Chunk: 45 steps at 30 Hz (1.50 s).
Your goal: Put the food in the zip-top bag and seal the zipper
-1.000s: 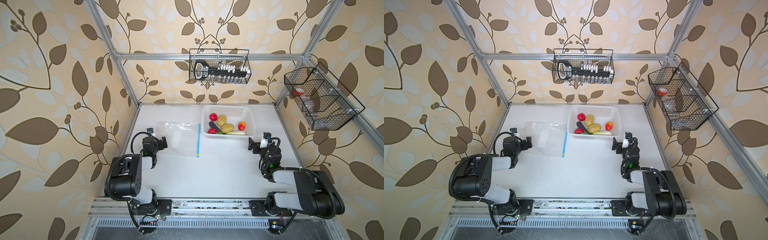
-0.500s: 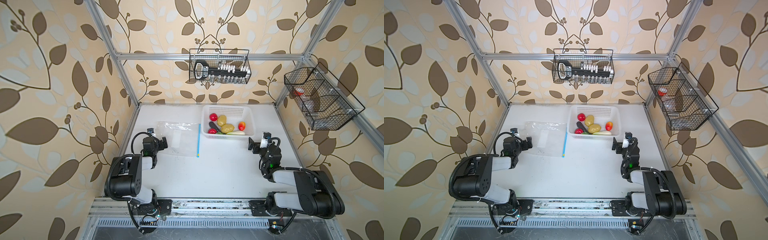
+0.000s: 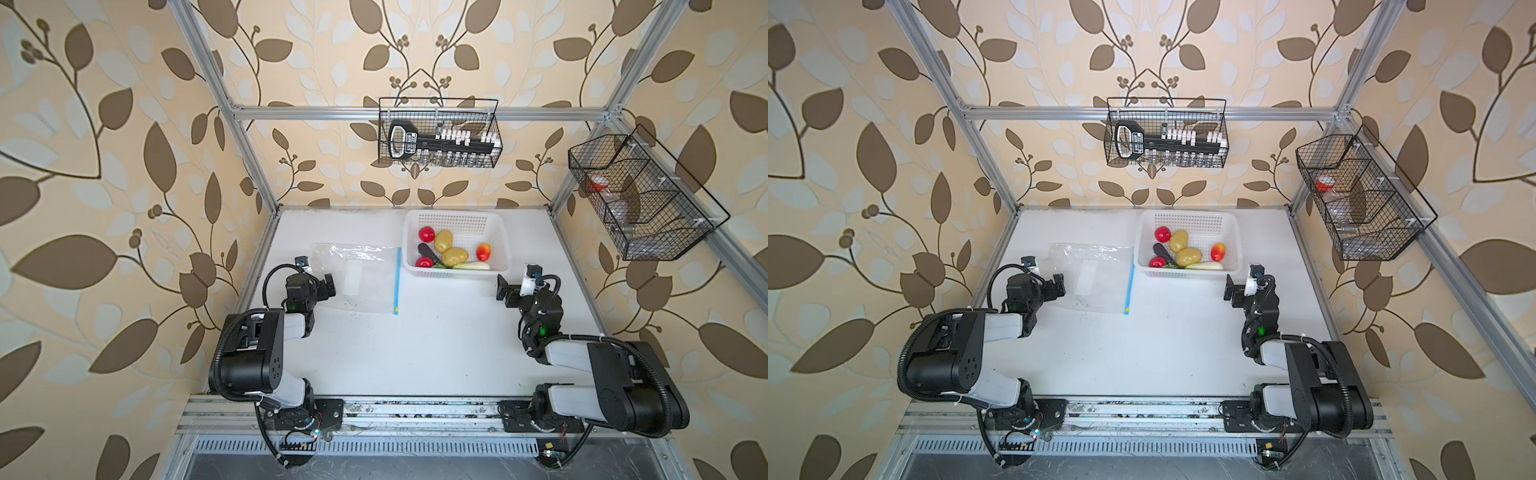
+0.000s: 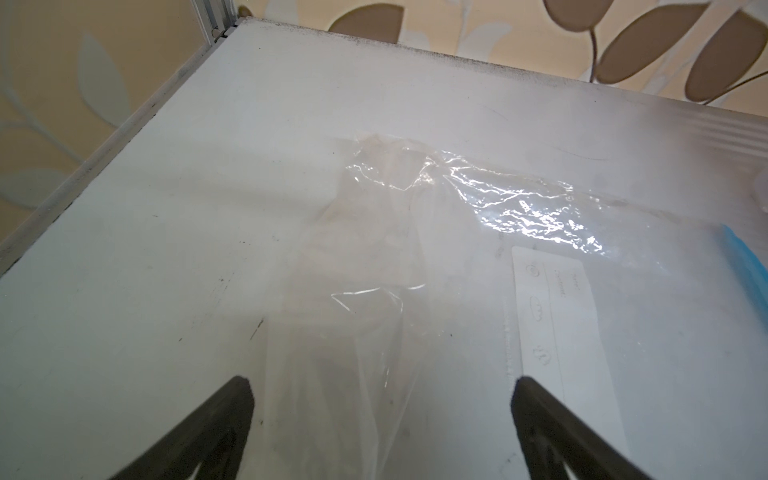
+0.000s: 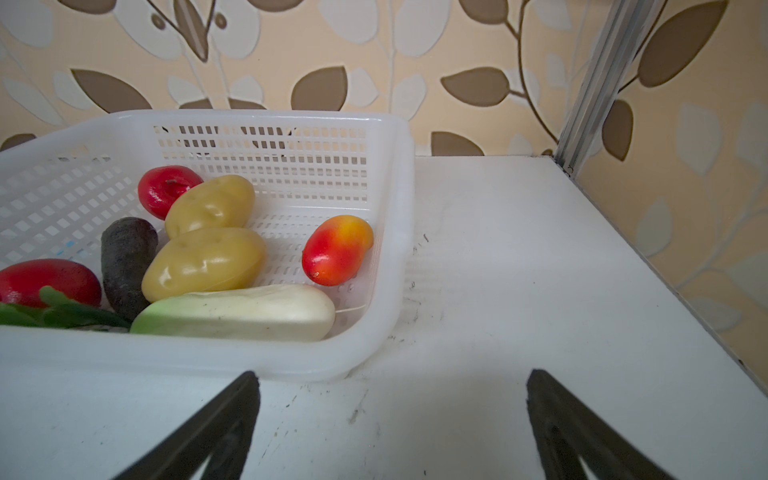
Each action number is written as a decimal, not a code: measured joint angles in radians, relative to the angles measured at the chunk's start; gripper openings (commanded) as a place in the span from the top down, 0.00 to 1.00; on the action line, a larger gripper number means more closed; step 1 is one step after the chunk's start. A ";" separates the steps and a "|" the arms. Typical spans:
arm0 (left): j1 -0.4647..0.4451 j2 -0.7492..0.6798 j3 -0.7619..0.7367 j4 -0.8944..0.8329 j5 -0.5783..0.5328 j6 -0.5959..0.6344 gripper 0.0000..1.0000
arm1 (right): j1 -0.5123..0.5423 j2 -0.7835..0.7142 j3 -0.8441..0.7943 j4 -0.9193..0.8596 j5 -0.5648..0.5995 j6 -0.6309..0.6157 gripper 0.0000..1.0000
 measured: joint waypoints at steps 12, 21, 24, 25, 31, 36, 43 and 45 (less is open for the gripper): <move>-0.012 0.000 0.000 0.000 -0.002 0.002 0.01 | 0.022 0.000 0.000 0.000 0.027 -0.004 0.00; -0.013 -0.129 0.214 -0.370 -0.043 -0.003 0.01 | 0.054 -0.178 0.052 -0.211 0.187 0.017 0.00; -0.013 -0.193 0.349 -0.488 -0.040 -0.008 0.01 | 0.056 -0.224 0.105 -0.312 0.234 0.051 0.00; -0.013 -0.200 0.405 -0.546 -0.031 -0.012 0.01 | 0.056 -0.235 0.126 -0.355 0.249 0.067 0.00; -0.085 -0.183 0.670 -0.891 0.055 -0.050 0.01 | 0.056 -0.317 0.241 -0.635 0.280 0.136 0.00; -0.259 -0.179 0.691 -1.018 -0.070 -0.035 0.01 | 0.056 -0.375 0.338 -0.828 0.253 0.186 0.00; -0.392 -0.038 0.779 -1.195 -0.193 -0.021 0.01 | 0.056 -0.361 0.417 -1.022 0.183 0.231 0.00; -0.422 0.009 0.805 -1.226 -0.232 -0.025 0.01 | 0.056 -0.343 0.417 -1.059 0.159 0.237 0.00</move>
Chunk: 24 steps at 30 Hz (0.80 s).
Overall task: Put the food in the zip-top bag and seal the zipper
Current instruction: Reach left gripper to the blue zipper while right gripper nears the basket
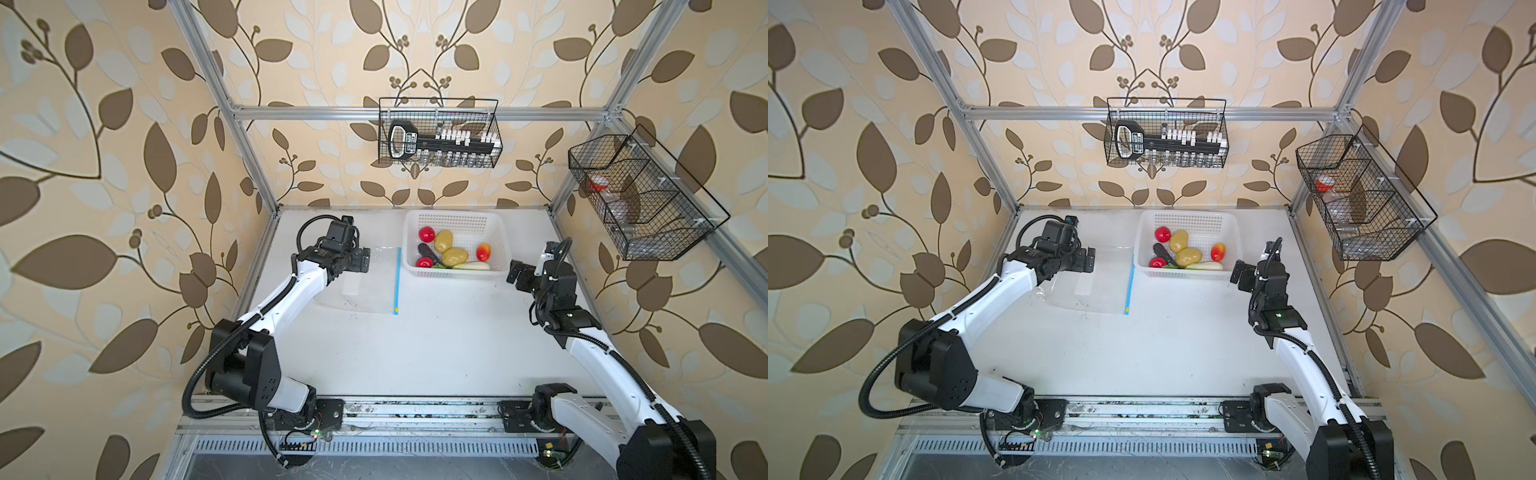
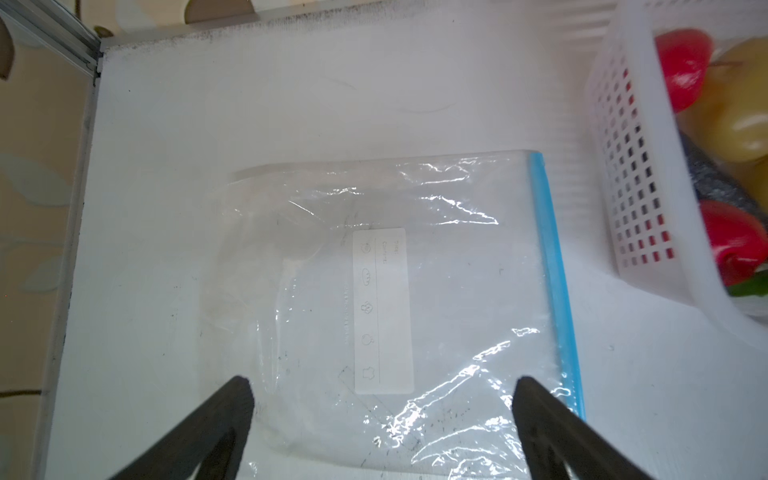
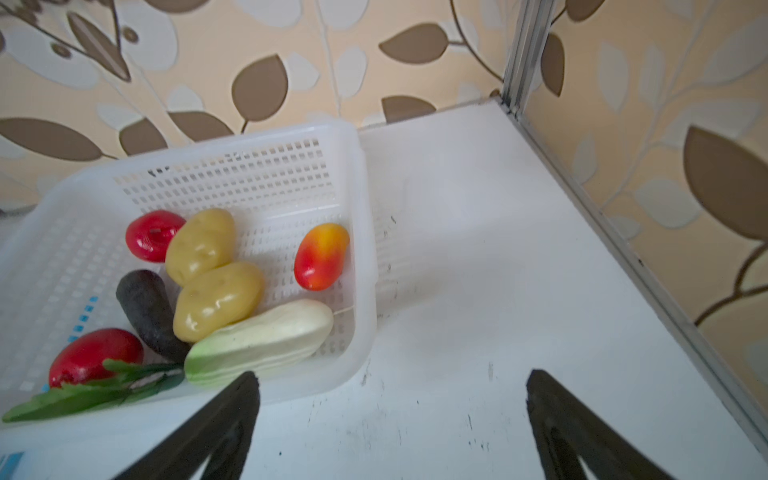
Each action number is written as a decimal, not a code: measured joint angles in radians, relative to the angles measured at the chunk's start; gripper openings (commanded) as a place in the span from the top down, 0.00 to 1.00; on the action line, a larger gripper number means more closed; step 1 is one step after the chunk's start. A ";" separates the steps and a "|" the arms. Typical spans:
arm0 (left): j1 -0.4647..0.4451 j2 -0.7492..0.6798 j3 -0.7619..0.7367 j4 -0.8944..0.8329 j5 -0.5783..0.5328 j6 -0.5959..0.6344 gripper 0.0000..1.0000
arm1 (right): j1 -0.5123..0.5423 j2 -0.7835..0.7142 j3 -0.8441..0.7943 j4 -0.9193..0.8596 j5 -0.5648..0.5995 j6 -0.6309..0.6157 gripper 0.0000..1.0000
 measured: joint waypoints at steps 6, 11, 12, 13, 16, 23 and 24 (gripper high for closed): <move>-0.156 0.069 0.006 -0.046 -0.062 -0.013 0.01 | 0.000 0.050 0.000 -0.047 -0.042 0.011 0.00; -0.206 0.188 0.109 -0.126 -0.046 -0.062 0.01 | 0.000 0.039 -0.003 -0.049 -0.040 0.026 0.00; -0.213 0.211 0.122 -0.129 -0.047 -0.069 0.01 | 0.000 0.027 -0.005 -0.049 -0.038 0.030 0.00; -0.224 0.229 0.127 -0.131 -0.050 -0.076 0.01 | -0.001 0.014 -0.005 -0.049 -0.038 0.032 0.00; -0.254 0.268 0.135 -0.152 -0.056 -0.084 0.01 | -0.003 -0.027 -0.005 -0.044 -0.038 0.037 0.00; -0.282 0.398 0.210 -0.195 -0.063 -0.113 0.01 | -0.009 -0.044 0.001 -0.051 -0.050 0.038 0.00; -0.283 0.417 0.224 -0.203 -0.068 -0.117 0.01 | -0.009 -0.044 0.005 -0.053 -0.050 0.041 0.00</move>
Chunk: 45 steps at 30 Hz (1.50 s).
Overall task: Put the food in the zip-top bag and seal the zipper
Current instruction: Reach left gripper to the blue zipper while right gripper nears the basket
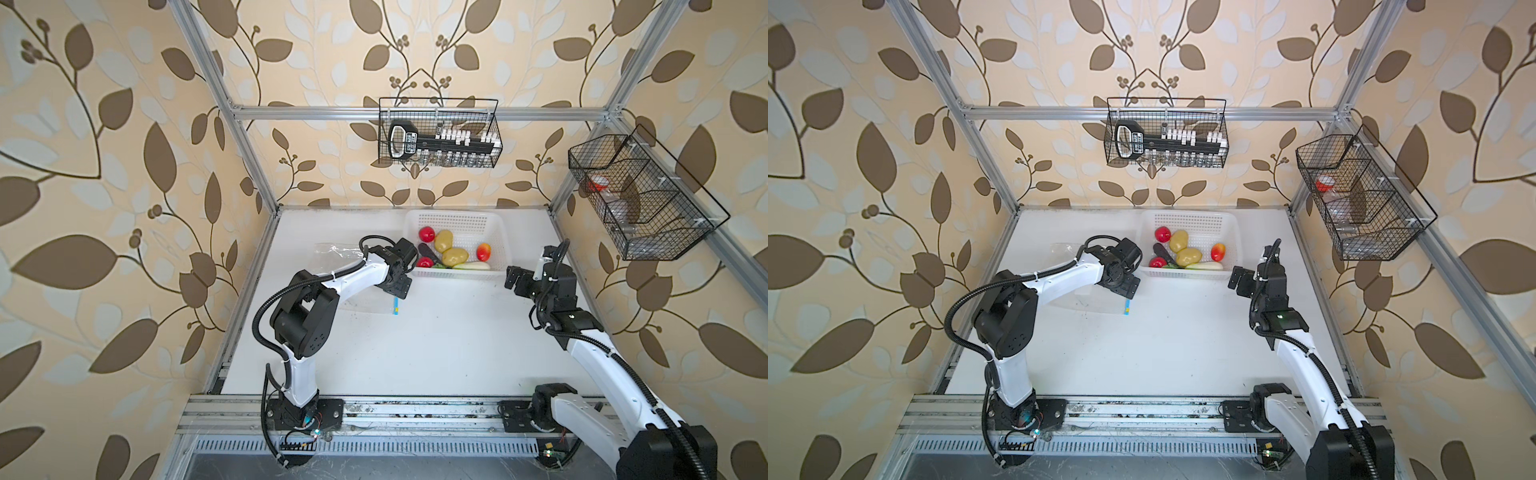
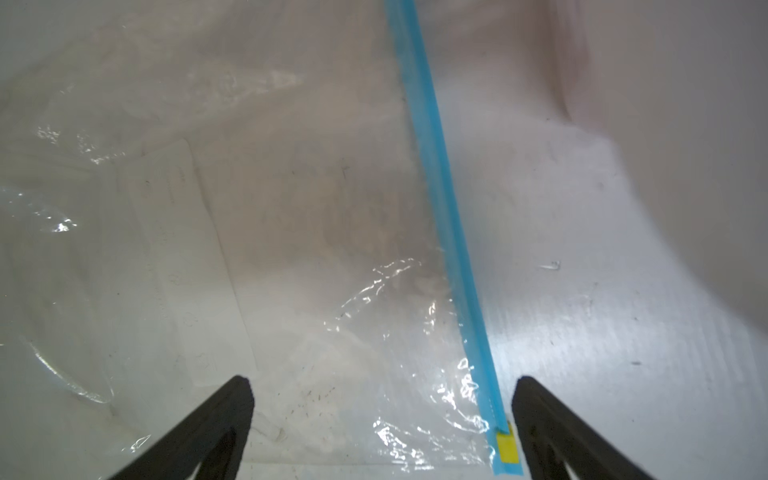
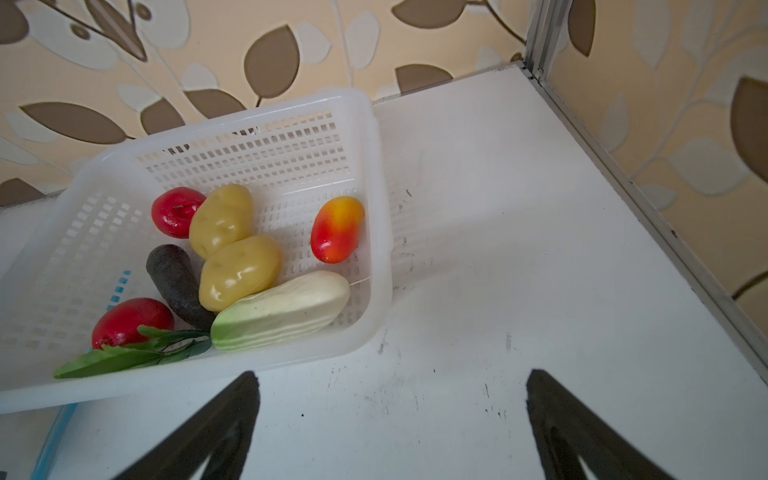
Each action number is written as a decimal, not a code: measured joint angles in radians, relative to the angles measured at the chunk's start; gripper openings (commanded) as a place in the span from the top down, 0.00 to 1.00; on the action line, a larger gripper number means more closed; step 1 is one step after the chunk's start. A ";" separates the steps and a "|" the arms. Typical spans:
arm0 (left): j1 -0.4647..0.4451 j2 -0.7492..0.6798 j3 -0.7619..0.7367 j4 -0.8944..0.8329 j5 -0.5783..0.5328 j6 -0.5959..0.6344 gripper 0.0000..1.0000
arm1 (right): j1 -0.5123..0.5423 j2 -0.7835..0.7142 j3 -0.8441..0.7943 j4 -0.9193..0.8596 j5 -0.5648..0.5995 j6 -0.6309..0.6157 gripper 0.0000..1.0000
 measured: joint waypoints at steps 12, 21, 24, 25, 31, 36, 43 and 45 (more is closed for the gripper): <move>-0.054 0.074 0.047 -0.001 -0.096 -0.020 0.01 | 0.000 0.019 0.025 -0.006 0.001 0.017 0.00; -0.044 0.101 0.015 0.071 -0.141 0.018 0.01 | 0.000 0.019 0.032 -0.007 0.000 0.019 0.00; -0.037 0.111 0.036 0.066 -0.138 0.032 0.01 | 0.000 0.019 0.036 -0.006 -0.001 0.024 0.00; -0.037 0.116 0.047 0.068 -0.138 0.039 0.01 | 0.000 0.019 0.037 -0.006 -0.003 0.026 0.00; -0.017 0.122 0.073 0.074 -0.136 0.067 0.03 | 0.000 0.031 0.039 -0.006 -0.018 0.040 0.00; 0.003 0.122 0.073 0.074 -0.135 0.082 0.06 | 0.000 0.044 0.040 -0.005 -0.026 0.050 0.00; 0.040 0.126 0.072 0.088 -0.136 0.116 0.13 | 0.002 0.054 0.042 -0.001 -0.030 0.061 0.00; 0.044 0.126 0.066 0.099 -0.136 0.123 0.15 | 0.007 0.056 0.042 0.002 -0.030 0.063 0.00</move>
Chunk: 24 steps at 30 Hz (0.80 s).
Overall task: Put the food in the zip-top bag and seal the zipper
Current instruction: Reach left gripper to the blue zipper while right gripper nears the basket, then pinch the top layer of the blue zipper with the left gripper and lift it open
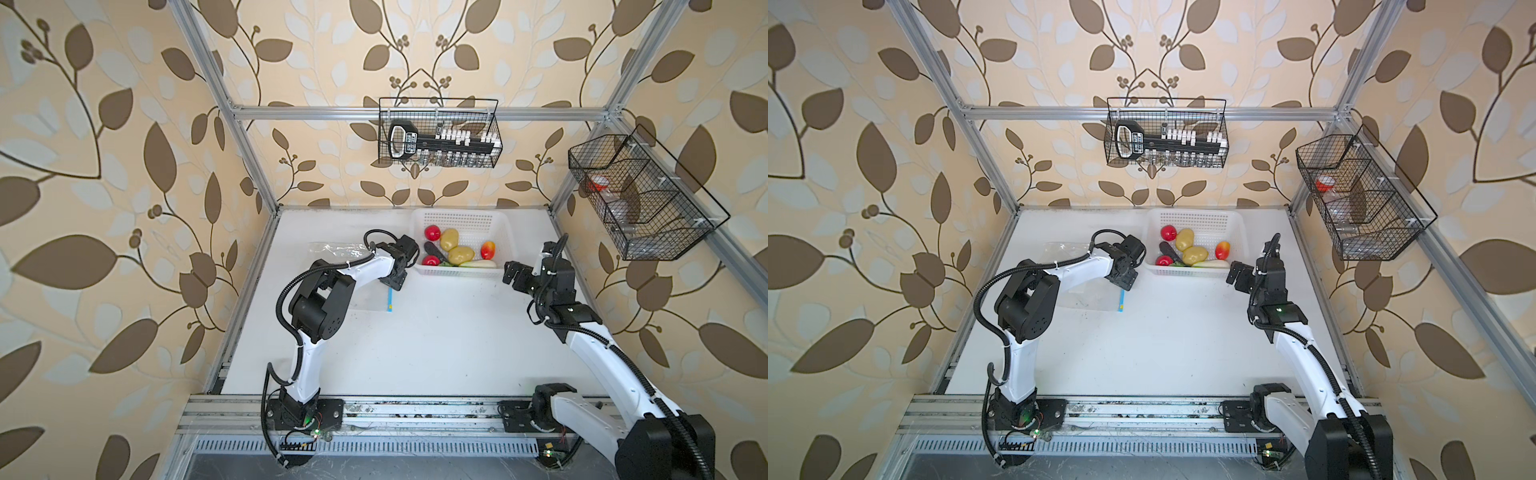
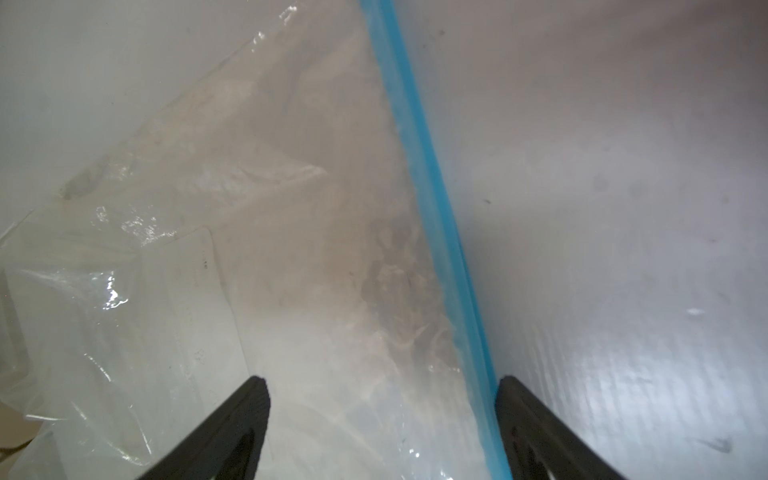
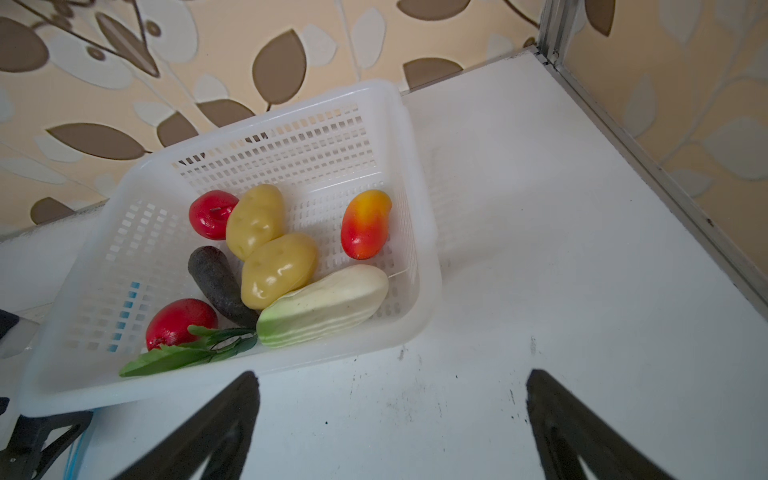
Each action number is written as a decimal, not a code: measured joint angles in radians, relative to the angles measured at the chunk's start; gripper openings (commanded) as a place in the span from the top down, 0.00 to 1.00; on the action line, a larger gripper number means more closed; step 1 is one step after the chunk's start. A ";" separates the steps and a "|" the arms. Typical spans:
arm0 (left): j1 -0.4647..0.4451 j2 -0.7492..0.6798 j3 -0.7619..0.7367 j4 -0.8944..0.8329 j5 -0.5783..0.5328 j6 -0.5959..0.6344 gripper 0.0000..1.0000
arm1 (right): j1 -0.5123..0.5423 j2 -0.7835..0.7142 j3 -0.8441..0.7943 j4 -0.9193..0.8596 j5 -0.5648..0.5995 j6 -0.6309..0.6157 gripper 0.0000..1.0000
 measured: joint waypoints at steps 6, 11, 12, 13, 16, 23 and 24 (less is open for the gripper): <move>0.009 0.000 -0.027 0.021 0.000 0.024 0.25 | 0.018 0.002 0.000 0.005 0.000 0.004 0.00; 0.018 0.000 -0.036 0.020 0.011 0.034 0.46 | 0.029 0.002 0.000 0.010 0.001 0.005 0.00; 0.024 0.000 -0.036 0.020 0.021 0.035 0.51 | 0.032 0.002 0.001 0.011 0.001 0.005 0.00; 0.031 0.000 -0.036 0.017 0.029 0.034 0.54 | 0.034 0.002 0.001 0.011 0.001 0.005 0.00; 0.064 0.000 -0.035 0.006 0.056 0.031 0.66 | 0.040 0.002 0.001 0.011 0.002 0.005 0.00; 0.133 0.000 -0.036 -0.008 0.097 0.028 0.89 | 0.043 0.002 0.001 0.011 0.006 0.005 0.00; 0.135 0.000 -0.037 -0.008 0.099 0.029 0.91 | 0.045 0.002 0.001 0.011 0.007 0.005 0.00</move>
